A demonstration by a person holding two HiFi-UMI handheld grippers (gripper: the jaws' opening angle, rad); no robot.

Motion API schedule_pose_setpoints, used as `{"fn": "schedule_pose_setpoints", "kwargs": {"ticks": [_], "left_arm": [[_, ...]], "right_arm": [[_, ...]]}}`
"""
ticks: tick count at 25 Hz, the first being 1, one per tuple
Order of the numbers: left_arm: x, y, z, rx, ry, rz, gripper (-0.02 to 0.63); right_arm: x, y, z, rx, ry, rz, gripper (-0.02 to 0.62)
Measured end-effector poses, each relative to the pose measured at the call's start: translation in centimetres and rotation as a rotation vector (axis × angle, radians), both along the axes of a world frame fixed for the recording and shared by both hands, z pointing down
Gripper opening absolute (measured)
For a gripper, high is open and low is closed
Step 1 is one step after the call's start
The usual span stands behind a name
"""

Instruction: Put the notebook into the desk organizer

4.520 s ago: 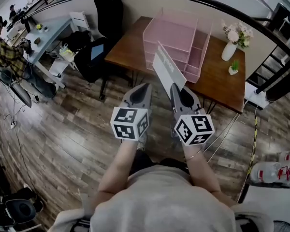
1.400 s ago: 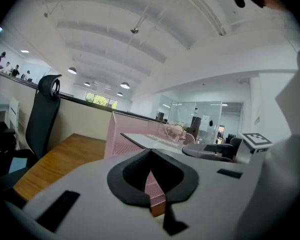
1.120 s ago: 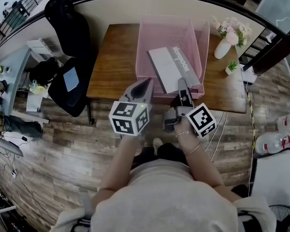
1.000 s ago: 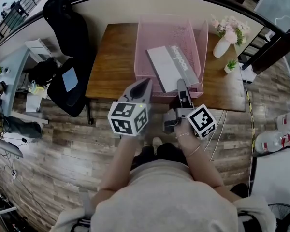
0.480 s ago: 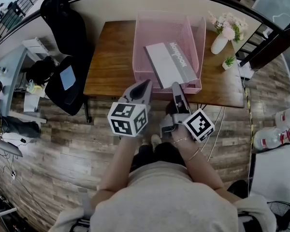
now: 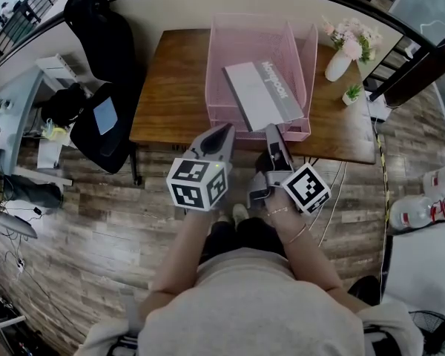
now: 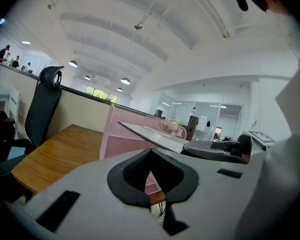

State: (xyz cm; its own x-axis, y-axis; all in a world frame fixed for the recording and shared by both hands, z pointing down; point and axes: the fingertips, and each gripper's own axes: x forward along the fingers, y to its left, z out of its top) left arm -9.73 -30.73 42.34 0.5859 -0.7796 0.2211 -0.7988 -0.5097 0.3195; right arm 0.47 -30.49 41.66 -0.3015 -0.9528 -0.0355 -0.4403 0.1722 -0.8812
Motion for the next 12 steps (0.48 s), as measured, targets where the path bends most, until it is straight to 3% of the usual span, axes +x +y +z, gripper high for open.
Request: {"fn": "schedule_pose_setpoints", "kwargs": {"ticks": [12], "left_arm": [[-0.3,-0.9,-0.6,0.011,0.004,-0.005,0.012]], "right_arm": [[-0.9,-1.8,0.6,-0.015,0.019,0.006,0.042]]}}
